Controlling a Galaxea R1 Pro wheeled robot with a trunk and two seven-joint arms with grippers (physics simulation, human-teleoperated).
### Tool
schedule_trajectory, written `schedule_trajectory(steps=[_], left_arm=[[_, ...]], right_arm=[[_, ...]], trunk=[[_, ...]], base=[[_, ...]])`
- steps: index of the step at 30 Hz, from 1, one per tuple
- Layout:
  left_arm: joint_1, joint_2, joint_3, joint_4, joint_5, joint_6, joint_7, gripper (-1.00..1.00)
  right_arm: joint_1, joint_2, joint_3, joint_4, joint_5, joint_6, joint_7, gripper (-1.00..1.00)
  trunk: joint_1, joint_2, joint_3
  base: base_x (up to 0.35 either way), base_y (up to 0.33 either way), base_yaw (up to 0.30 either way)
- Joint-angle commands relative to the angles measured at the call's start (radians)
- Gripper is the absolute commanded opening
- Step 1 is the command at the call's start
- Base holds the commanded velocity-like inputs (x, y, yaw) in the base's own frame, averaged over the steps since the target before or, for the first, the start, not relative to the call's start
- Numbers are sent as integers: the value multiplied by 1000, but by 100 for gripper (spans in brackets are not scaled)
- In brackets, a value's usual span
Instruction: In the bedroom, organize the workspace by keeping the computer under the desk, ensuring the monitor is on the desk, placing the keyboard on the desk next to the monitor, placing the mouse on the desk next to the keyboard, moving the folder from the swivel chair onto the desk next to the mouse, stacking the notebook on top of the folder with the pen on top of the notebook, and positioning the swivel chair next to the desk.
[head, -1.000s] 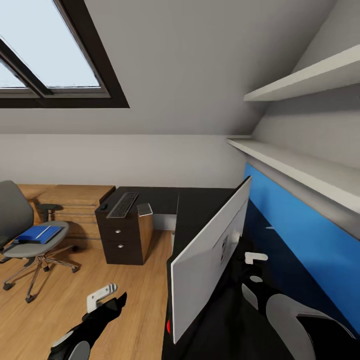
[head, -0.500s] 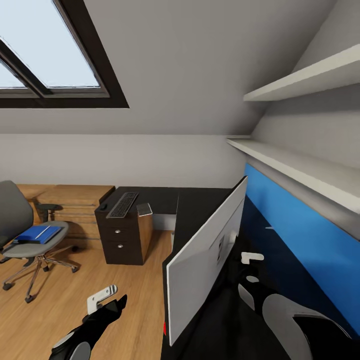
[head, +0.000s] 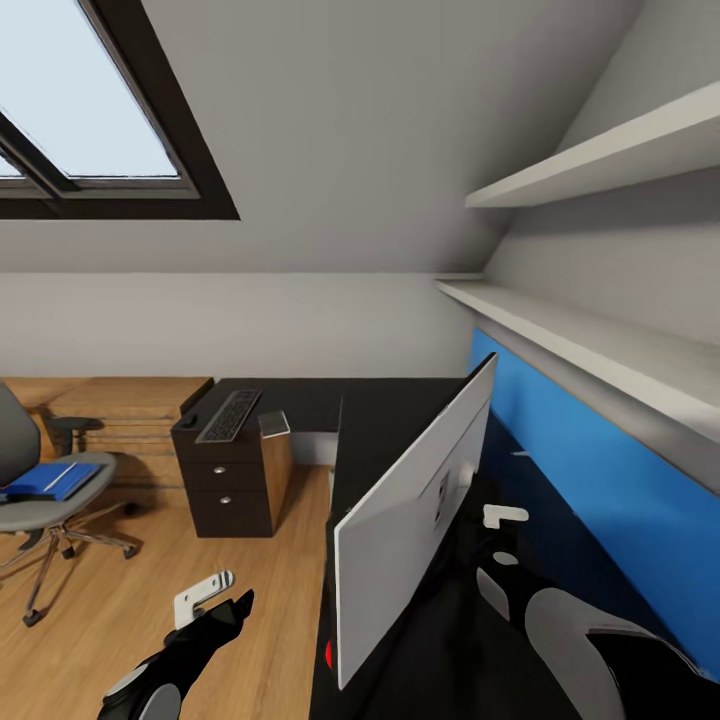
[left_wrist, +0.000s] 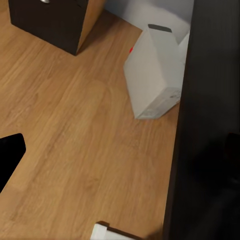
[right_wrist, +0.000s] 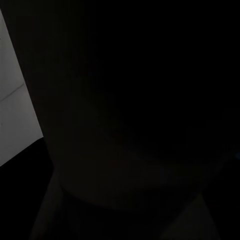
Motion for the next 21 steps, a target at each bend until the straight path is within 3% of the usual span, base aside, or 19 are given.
schedule_trajectory(steps=[1,16,21], left_arm=[[0,1,-2,-2,11,1,10,100],[0,0,-2,-2,9,1,10,100],[0,1,-2,-2,9,1,10,100]], right_arm=[[-2,1,-3,0,10,-4,-2,-100],[-1,2,-2,0,11,-4,0,-100],[0,2,-3,0,10,-20,1,-100]], trunk=[[0,-1,0],[0,-1,2],[0,-1,2]], base=[[0,0,-209],[1,-1,-31],[139,-83,0]])
